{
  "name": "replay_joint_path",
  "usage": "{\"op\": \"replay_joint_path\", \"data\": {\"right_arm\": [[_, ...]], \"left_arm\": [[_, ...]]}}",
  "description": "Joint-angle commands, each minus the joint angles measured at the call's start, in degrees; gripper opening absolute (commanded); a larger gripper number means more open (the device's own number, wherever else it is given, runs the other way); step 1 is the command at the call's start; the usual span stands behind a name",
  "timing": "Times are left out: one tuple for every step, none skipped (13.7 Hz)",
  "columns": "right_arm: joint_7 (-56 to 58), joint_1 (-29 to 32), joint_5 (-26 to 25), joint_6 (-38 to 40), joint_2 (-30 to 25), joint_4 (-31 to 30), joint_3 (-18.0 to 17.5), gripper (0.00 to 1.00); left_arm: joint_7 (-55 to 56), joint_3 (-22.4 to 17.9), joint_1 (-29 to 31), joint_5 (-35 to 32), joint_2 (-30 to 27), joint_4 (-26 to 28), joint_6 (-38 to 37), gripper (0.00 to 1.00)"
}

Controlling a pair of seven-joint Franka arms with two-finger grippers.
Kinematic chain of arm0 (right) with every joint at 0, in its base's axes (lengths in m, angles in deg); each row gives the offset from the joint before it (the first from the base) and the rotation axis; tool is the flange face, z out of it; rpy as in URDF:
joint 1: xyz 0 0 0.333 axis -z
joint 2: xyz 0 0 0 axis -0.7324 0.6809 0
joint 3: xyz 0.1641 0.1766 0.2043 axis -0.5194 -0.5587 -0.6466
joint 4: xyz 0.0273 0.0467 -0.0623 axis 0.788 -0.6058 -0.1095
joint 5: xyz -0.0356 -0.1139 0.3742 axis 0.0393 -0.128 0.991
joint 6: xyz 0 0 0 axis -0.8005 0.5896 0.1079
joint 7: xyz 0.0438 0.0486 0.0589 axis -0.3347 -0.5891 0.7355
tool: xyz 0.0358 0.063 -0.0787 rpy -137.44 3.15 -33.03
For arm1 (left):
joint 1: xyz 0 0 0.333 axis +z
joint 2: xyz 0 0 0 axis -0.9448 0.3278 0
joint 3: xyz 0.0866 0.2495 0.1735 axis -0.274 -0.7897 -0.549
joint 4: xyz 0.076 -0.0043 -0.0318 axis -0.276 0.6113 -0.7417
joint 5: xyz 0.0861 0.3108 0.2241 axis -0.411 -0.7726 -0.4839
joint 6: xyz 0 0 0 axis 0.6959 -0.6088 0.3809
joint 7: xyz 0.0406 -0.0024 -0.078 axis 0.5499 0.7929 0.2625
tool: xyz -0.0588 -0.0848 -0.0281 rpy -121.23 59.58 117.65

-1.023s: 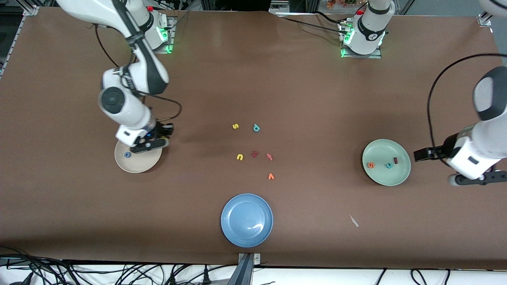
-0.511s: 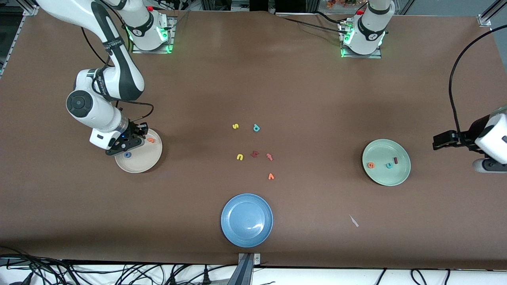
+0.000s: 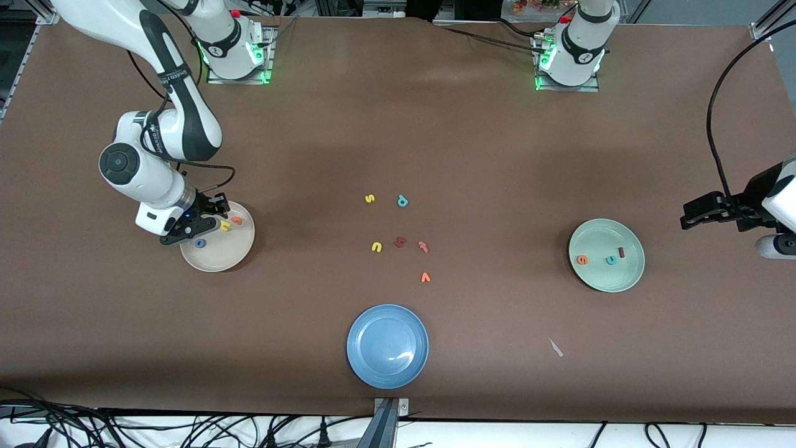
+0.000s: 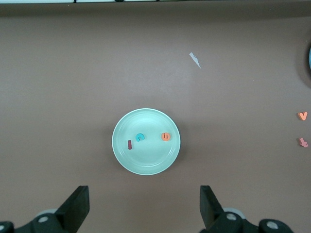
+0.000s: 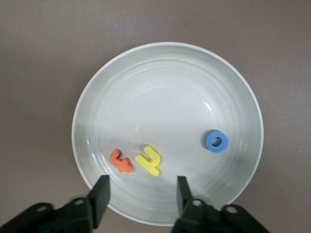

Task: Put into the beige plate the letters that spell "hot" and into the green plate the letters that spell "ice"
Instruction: 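Place the yellow u on the white plate with the right gripper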

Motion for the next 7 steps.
{"op": "replay_joint_path", "data": {"right_arm": [[1.2, 0.2, -0.8, -0.7, -0.5, -0.4, -0.2, 0.99], [0.9, 0.3, -0.7, -0.4, -1.0, -0.3, -0.3, 1.0], [1.0, 0.3, -0.8, -0.2, -1.8, -0.2, -0.2, 1.0], [0.8, 0.4, -0.8, 1.6, -3.6, -0.1, -0.3, 1.0], [0.4, 0.4, -0.4, 6.0, -5.5, 1.2, -0.5, 1.0], [-0.9, 0.4, 0.0, 12.8, -7.1, 4.2, -0.5, 1.0], [-4.2, 0.3, 0.0, 21.1, -8.1, 9.0, -0.6, 1.0]], "left_arm": [[-1.6, -0.6, 0.0, 1.7, -0.1, -0.5, -0.7, 1.0], [-1.7, -0.6, 0.0, 1.7, -0.1, -0.5, -0.9, 1.0], [-1.9, -0.5, 0.2, 1.8, -0.2, -0.5, -1.0, 1.0], [-2.0, -0.6, 0.0, 1.8, -0.2, -0.4, -1.0, 1.0], [-1.7, -0.7, -0.9, 1.7, -0.8, -0.4, -1.1, 1.0], [-1.8, -1.3, -2.6, 1.6, -1.1, -0.4, -1.1, 1.0], [-1.7, -1.9, -3.6, 1.3, -1.3, -0.2, -1.3, 1.0]]}}
